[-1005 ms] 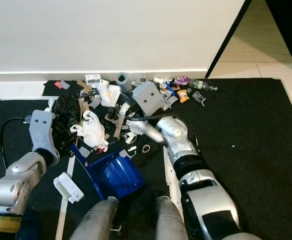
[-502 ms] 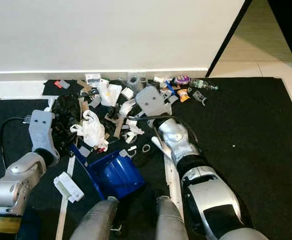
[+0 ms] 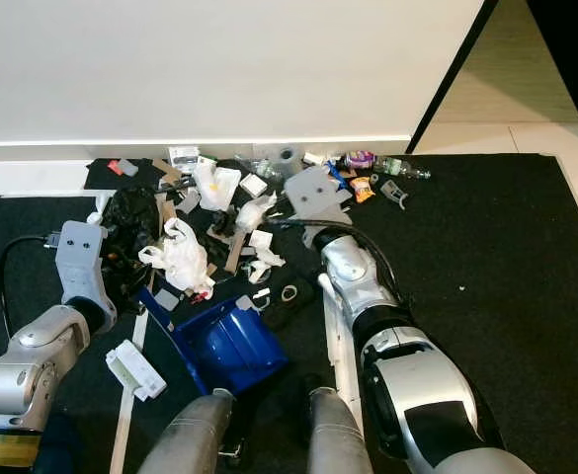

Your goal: Sweep floor

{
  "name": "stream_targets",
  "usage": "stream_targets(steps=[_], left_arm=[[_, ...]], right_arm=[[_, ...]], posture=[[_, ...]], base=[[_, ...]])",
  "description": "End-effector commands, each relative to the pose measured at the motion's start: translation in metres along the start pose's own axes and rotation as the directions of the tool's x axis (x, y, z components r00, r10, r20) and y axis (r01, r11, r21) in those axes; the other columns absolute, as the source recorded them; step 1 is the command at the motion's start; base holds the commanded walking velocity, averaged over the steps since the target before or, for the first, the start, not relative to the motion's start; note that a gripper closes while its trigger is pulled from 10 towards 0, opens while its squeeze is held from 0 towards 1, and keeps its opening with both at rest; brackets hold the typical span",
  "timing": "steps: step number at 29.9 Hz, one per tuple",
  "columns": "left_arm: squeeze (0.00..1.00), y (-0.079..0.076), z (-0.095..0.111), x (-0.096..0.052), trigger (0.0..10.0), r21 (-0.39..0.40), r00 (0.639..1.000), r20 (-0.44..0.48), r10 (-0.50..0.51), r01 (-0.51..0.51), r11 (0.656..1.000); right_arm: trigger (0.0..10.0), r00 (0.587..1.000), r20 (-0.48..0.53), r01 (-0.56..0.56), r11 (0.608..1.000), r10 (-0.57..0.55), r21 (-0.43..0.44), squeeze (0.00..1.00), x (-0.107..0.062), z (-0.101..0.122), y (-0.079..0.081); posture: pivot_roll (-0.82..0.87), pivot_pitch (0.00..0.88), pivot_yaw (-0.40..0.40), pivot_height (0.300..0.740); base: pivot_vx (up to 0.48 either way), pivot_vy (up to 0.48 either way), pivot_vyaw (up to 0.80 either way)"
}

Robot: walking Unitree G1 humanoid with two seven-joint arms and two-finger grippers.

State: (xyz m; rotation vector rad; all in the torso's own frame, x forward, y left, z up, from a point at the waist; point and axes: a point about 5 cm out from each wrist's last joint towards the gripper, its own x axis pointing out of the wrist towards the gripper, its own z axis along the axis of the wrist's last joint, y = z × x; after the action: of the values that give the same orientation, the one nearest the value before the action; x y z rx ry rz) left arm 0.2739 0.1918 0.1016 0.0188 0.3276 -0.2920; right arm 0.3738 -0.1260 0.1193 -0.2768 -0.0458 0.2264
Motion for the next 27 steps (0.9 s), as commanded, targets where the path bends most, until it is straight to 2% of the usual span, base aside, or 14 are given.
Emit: stream_targets(steps=[1, 6, 12, 16, 17, 20, 21, 22, 24, 27], left_arm=[[0.0, -0.018, -0.013, 0.006, 10.0, -0.075, 0.994, -0.028, -0.104, 0.101, 0.992], [0.0, -0.019, -0.012, 0.008, 10.0, -0.076, 0.994, -0.024, -0.106, 0.104, 0.992], [0.0, -0.018, -0.011, 0.009, 10.0, -0.076, 0.994, -0.02, -0.104, 0.102, 0.992], [0.0, -0.02, -0.01, 0.01, 10.0, -0.078, 0.995, -0.011, -0.103, 0.102, 0.992], [0.0, -0.02, -0.01, 0.01, 10.0, -0.078, 0.995, -0.011, -0.103, 0.102, 0.992], [0.0, -0.018, -0.009, 0.01, 10.0, -0.081, 0.996, -0.003, -0.094, 0.093, 0.992], [0.0, -0.018, -0.009, 0.01, 10.0, -0.081, 0.996, -0.003, -0.094, 0.093, 0.992], [0.0, -0.017, -0.008, 0.01, 10.0, -0.083, 0.996, 0.0, -0.09, 0.089, 0.993], [0.0, -0.017, -0.008, 0.01, 10.0, -0.083, 0.996, 0.0, -0.09, 0.089, 0.993], [0.0, -0.018, -0.008, 0.01, 10.0, -0.083, 0.996, 0.001, -0.093, 0.093, 0.992]], right_arm=[[10.0, 0.997, -0.024, 0.071, 0.997, -0.07, 0.043, 0.0, -0.002, -0.005, -0.007], [10.0, 0.991, -0.02, 0.131, 0.99, -0.13, 0.059, 0.0, -0.004, -0.007, -0.011], [10.0, 0.993, -0.007, 0.119, 0.989, -0.119, 0.091, 0.0, -0.004, -0.006, -0.009], [10.0, 0.994, 0.06, 0.091, 0.996, -0.091, 0.0, 0.0, -0.001, 0.004, -0.011], [10.0, 0.994, 0.06, 0.091, 0.996, -0.091, 0.0, 0.0, -0.001, 0.004, -0.011], [10.0, 0.988, 0.135, 0.087, 0.991, -0.073, -0.105, 0.0, 0.002, 0.018, -0.018], [10.0, 0.988, 0.135, 0.087, 0.991, -0.073, -0.105, 0.0, 0.002, 0.018, -0.018], [10.0, 0.984, 0.175, 0.068, 0.985, -0.039, -0.162, 0.0, 0.003, 0.025, -0.019], [10.0, 0.984, 0.175, 0.068, 0.985, -0.039, -0.162, 0.0, 0.003, 0.025, -0.019], [10.0, 0.983, 0.172, -0.022, 0.981, 0.056, -0.193, 0.0, 0.001, 0.022, -0.012]], posture=[[0.13, 0.253, 0.0, 0.74], [0.12, 0.243, -0.002, 0.74], [0.12, 0.232, -0.004, 0.74], [0.13, 0.224, -0.013, 0.74], [0.13, 0.224, -0.013, 0.74], [0.13, 0.225, -0.018, 0.74], [0.13, 0.225, -0.018, 0.74], [0.13, 0.228, -0.016, 0.74], [0.13, 0.228, -0.016, 0.74], [0.14, 0.241, -0.011, 0.74]], base=[[0.0, 0.0, 0.0], [0.0, 0.0, 0.0], [0.0, 0.0, 0.0], [0.0, 0.0, 0.0], [0.0, 0.0, 0.0], [0.0, 0.0, 0.0], [0.0, 0.0, 0.0], [0.0, 0.0, 0.0], [0.0, 0.0, 0.0], [0.0, 0.0, 0.0]])
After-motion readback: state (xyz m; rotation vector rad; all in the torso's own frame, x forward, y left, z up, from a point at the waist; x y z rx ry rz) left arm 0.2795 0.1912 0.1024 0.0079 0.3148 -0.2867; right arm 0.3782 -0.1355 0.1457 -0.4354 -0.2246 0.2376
